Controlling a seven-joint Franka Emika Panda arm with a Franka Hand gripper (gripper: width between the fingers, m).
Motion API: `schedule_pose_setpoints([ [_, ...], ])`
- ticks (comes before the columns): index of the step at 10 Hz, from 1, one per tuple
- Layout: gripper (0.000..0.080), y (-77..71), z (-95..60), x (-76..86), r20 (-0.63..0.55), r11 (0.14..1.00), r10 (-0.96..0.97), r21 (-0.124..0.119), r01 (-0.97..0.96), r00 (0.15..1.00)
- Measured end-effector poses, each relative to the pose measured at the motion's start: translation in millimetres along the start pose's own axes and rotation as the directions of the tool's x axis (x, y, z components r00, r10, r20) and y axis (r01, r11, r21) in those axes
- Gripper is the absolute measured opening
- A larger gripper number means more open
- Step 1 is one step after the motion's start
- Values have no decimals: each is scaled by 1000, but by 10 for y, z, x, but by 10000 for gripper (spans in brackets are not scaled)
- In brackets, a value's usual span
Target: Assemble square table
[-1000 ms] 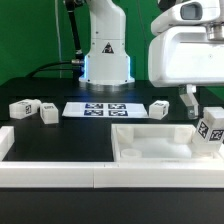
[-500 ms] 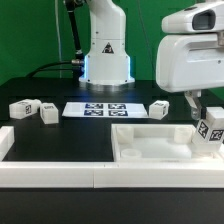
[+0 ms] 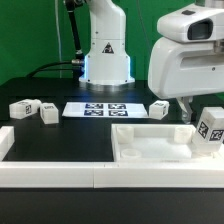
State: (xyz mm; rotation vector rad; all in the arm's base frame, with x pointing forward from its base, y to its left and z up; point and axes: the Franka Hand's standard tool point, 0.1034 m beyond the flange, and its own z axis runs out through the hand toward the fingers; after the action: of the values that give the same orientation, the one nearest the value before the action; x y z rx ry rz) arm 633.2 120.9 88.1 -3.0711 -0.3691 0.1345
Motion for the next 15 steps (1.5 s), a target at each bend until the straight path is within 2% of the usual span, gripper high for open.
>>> schedule_pose_setpoints([
  [1,649,7,42,12,-9,1000,0,-3,-1,1000],
  [3,649,62,33,25,-21,1000,6,-5,-6,1000],
  [5,383,59,37,23,-21,999,43,-4,-43,999],
  [6,288,64,38,23,-21,999,43,-4,-43,999],
  [10,289,60,39,22,-20,948,317,3,-317,948],
  [11,289,58,50,25,-29,905,424,8,-424,905],
  [12,289,65,49,12,-62,835,550,27,-550,833],
  [13,289,80,48,-7,-64,757,654,49,-652,754],
  [15,290,85,48,-4,-53,575,818,65,-816,572],
])
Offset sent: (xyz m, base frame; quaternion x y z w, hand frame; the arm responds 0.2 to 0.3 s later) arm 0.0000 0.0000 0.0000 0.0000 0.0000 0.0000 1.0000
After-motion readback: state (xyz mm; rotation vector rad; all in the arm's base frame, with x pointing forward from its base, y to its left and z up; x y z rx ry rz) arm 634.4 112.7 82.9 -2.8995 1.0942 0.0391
